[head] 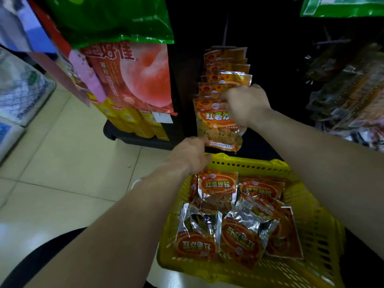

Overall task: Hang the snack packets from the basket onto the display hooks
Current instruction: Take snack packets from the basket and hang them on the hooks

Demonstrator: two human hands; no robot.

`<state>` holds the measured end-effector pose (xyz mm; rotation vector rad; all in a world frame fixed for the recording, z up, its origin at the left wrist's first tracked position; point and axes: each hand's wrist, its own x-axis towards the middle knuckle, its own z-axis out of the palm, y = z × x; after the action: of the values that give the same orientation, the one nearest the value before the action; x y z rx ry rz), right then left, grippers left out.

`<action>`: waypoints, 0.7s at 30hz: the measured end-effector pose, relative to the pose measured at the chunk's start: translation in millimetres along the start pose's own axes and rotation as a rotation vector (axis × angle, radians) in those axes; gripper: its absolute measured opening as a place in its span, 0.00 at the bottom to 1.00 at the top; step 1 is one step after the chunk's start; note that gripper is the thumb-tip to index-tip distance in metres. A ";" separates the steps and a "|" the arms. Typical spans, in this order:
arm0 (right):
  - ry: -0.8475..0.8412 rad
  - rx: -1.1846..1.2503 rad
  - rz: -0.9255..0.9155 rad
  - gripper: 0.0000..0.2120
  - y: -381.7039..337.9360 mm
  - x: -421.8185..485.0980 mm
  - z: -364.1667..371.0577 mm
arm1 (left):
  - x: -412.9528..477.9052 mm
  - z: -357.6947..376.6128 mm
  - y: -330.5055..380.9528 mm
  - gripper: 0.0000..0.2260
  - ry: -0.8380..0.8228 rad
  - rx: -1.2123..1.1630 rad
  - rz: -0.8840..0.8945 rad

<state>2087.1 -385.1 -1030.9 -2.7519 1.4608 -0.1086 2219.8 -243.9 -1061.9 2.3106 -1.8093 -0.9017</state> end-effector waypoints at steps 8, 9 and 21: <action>-0.159 0.094 -0.042 0.12 11.0 -2.0 36.9 | 59.9 16.1 5.0 0.23 -0.177 0.061 0.016; -0.160 0.096 -0.046 0.12 11.5 -1.7 41.7 | 65.1 19.9 2.3 0.23 -0.190 0.036 -0.005; -0.180 0.129 -0.026 0.12 16.2 -5.2 68.9 | 83.1 54.8 -13.1 0.12 -0.162 -0.059 -0.083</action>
<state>2075.9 -390.6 -1100.7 -2.6026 1.3242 0.0429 2215.7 -299.3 -1145.5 2.3535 -1.7286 -1.1699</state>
